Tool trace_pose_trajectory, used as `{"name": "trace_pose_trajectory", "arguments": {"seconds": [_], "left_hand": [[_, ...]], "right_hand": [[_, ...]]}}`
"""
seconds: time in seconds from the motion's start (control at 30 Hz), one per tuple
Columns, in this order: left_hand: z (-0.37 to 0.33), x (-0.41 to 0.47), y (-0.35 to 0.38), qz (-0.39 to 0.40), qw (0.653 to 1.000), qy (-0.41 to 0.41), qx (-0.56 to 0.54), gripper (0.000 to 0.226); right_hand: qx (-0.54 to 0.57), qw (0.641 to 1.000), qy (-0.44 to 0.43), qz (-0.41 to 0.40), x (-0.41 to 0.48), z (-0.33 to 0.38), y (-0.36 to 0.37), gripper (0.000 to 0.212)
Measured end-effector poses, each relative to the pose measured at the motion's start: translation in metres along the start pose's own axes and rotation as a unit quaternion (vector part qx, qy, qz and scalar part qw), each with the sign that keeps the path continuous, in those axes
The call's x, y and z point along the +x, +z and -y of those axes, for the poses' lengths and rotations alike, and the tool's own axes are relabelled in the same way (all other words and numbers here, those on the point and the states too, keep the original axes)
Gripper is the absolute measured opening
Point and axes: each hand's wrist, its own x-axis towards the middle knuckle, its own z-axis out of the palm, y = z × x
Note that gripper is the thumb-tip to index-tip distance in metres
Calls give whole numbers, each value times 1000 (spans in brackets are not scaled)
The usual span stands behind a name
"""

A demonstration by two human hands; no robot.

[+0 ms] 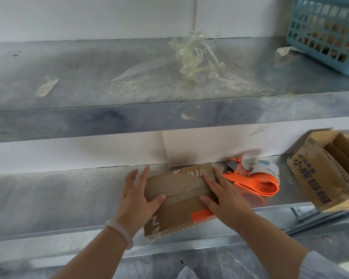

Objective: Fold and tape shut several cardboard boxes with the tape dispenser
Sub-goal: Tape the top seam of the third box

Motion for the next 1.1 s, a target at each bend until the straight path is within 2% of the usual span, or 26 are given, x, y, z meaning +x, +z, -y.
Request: {"name": "trace_pose_trajectory", "arguments": {"seconds": [0.07,0.13,0.3,0.37,0.43,0.5,0.63,0.7,0.77,0.83,0.9,0.97,1.03,1.1], "left_hand": [[1,11,-10,76,995,38,54,76],[3,16,-14,112,990,47,74,71],[-2,-4,1,49,996,-4,76,81],[-10,-17,15,35,997,-32,68,89],[-17,-27,28,51,996,-46,62,97],[-21,-34,33,78,994,-19,80,100],[-19,-36,33,126,969,140,162,98],[-20,-35,39,129,958,168,195,94],[-18,-34,40,118,960,157,202,92],[-26,-28,50,115,962,147,197,90],[-26,-24,47,125,961,140,204,87],[-29,-22,47,137,961,130,203,87],[-31,-21,46,145,960,120,207,89],[-34,-20,45,155,955,109,227,92]], "right_hand": [[-22,1000,-14,2,4,1,-4,70],[-34,999,-11,-22,7,4,-4,71],[-45,992,20,-114,-11,16,9,65],[-14,996,36,-82,-18,21,17,72],[33,998,47,-24,-20,21,24,79],[71,997,27,-2,-16,15,23,78],[47,998,-20,24,-7,-1,6,75],[8,999,-37,10,-5,-10,-5,76],[-15,997,-41,-56,-2,-16,-18,74],[-15,987,1,-161,-3,-42,-42,75],[-11,977,68,-202,0,-66,-63,86],[11,978,141,-150,2,-95,-83,102],[56,979,176,-91,7,-120,-94,114],[71,980,175,-62,9,-135,-95,109]]}}
